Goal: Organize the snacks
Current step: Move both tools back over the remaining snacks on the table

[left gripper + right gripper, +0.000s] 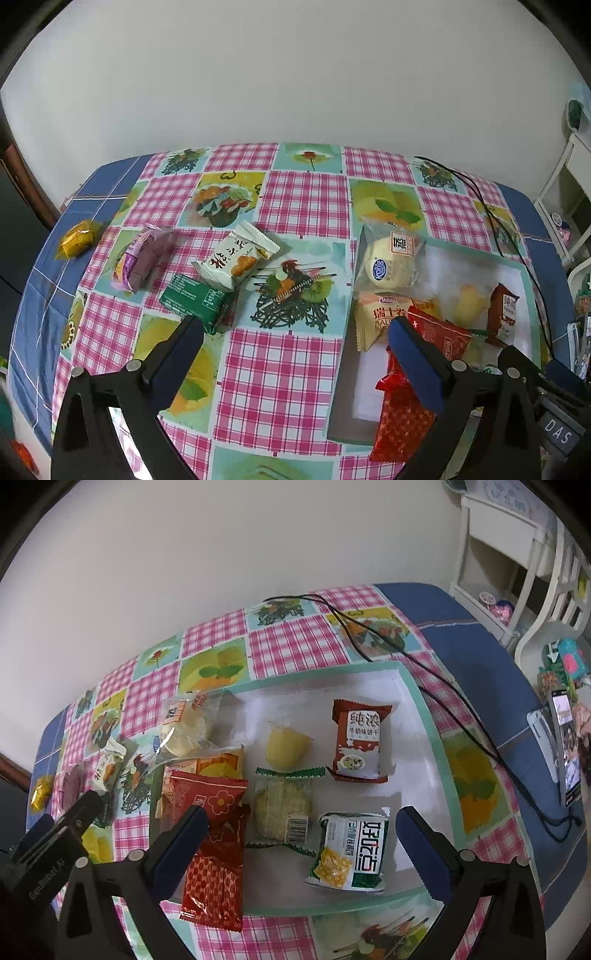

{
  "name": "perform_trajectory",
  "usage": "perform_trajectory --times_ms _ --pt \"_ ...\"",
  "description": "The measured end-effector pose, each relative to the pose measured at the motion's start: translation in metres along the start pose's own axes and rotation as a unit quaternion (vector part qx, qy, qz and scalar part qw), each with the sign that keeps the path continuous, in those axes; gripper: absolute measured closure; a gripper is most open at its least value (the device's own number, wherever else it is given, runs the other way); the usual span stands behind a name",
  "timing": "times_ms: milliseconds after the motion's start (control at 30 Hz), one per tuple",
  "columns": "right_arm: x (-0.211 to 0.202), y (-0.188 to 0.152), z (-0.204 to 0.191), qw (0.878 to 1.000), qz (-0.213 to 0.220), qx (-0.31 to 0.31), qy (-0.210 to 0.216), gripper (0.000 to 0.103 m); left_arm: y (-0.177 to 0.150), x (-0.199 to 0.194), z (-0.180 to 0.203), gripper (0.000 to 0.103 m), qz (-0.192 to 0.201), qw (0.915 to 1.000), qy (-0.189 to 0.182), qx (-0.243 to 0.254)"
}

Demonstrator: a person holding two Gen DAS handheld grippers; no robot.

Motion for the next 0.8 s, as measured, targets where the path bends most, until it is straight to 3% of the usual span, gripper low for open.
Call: perform_trajectory --times_ms 467,800 --pt "-0.004 0.001 -0.032 0.998 0.044 -0.039 0.015 0.0 0.01 0.004 -0.023 0.003 0.011 0.9997 0.017 0.01" --pt "0.005 -0.002 -0.076 0.998 0.016 -0.045 0.042 0.0 0.025 0.009 -0.079 0.003 0.001 0.9995 0.004 -0.03"
Point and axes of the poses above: each gripper's, at about its wrist camera, not at the fingertips, and x roughly the way its jaws point, z to its right, y to its top, the point moved 5 cm from there along x, roughly the way its jaws point, and after that the axes turned 7 degrees about -x, right-handed, at the moved point
